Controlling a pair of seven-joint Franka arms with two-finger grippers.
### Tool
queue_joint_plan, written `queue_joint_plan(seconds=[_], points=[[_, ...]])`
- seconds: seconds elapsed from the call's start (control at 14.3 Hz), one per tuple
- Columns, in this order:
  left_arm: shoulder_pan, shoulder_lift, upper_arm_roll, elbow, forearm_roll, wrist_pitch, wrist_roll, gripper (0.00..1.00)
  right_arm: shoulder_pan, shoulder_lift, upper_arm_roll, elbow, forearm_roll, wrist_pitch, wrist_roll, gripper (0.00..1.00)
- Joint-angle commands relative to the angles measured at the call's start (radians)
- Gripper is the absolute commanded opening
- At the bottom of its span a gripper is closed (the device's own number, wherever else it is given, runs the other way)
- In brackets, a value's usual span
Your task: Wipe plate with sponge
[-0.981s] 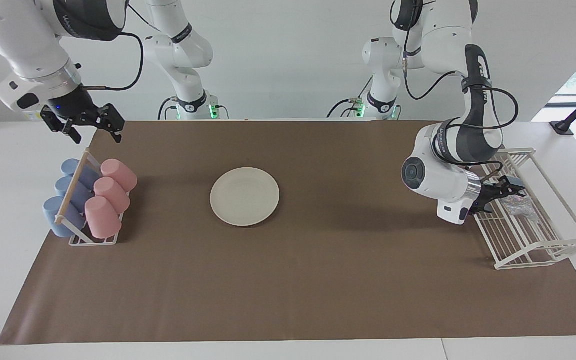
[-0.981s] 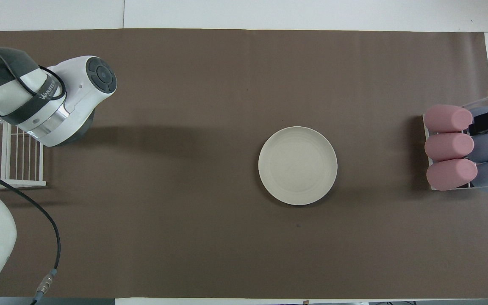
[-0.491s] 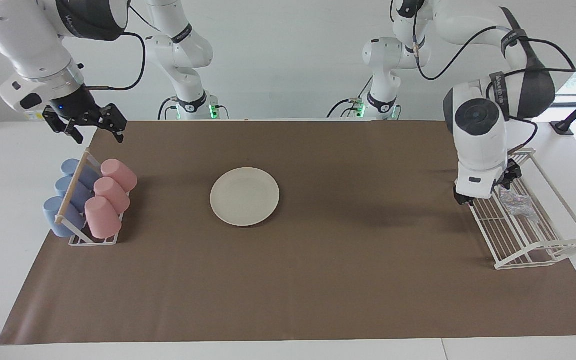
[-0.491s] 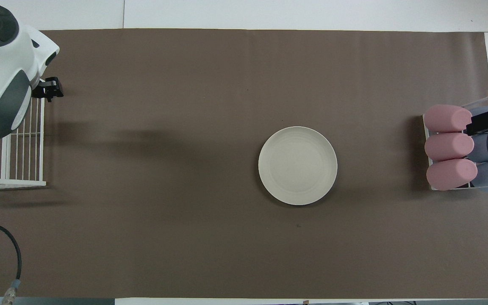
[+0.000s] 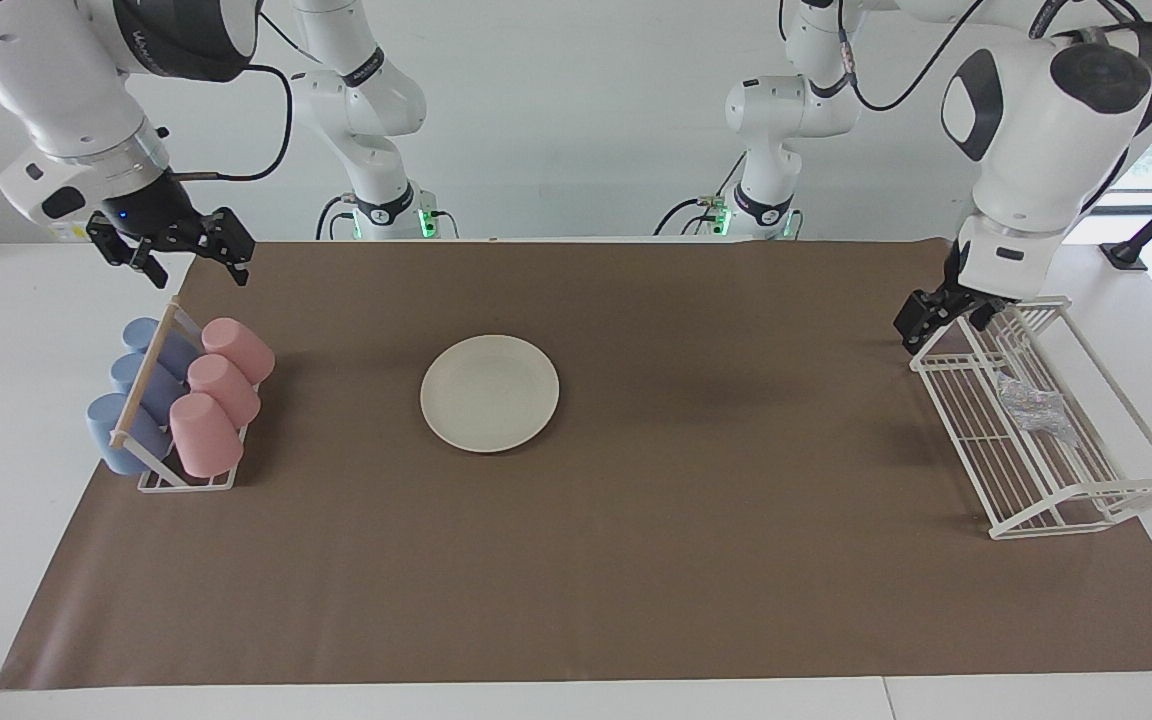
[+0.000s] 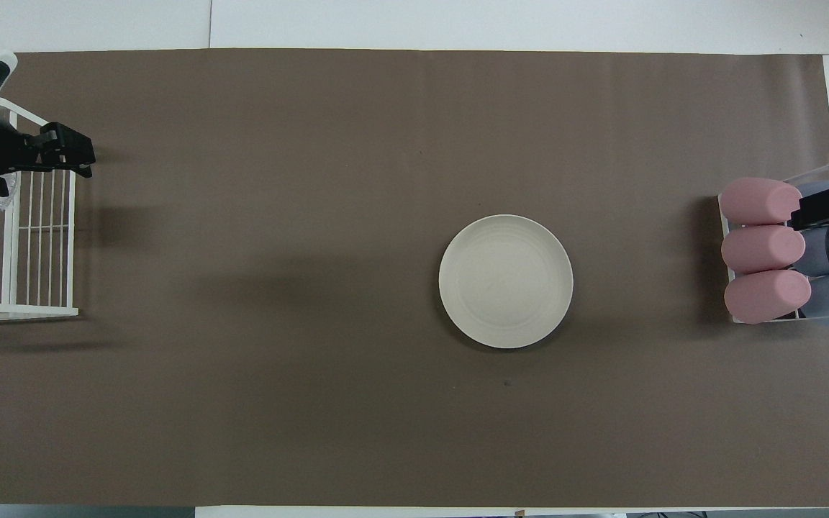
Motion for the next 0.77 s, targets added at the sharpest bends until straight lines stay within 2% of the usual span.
queue_joint_plan(seconds=[0.0,0.14,0.28,0.49,0.7], points=[[0.008,-0.070,-0.003,-0.014,-0.079,-0.107,0.054,1.00,-0.003,-0.016,0.002,-0.020,0.003,0.011,-0.016,1.00],[0.031,-0.092,-0.003,-0.020,-0.145,-0.161,0.073,1.00,-0.003,-0.016,0.003,-0.018,0.003,0.009,-0.017,1.00],[0.025,-0.110,0.002,-0.052,-0.153,-0.175,0.094,1.00,-0.003,-0.016,0.003,-0.018,0.003,0.009,-0.017,1.00],[0.002,-0.190,0.001,-0.218,-0.169,-0.048,0.104,1.00,0.007,-0.016,0.003,-0.018,0.003,0.011,-0.016,1.00],[0.024,-0.182,0.002,-0.194,-0.169,-0.060,0.125,1.00,0.014,-0.016,0.002,-0.018,0.003,0.009,-0.016,1.00]])
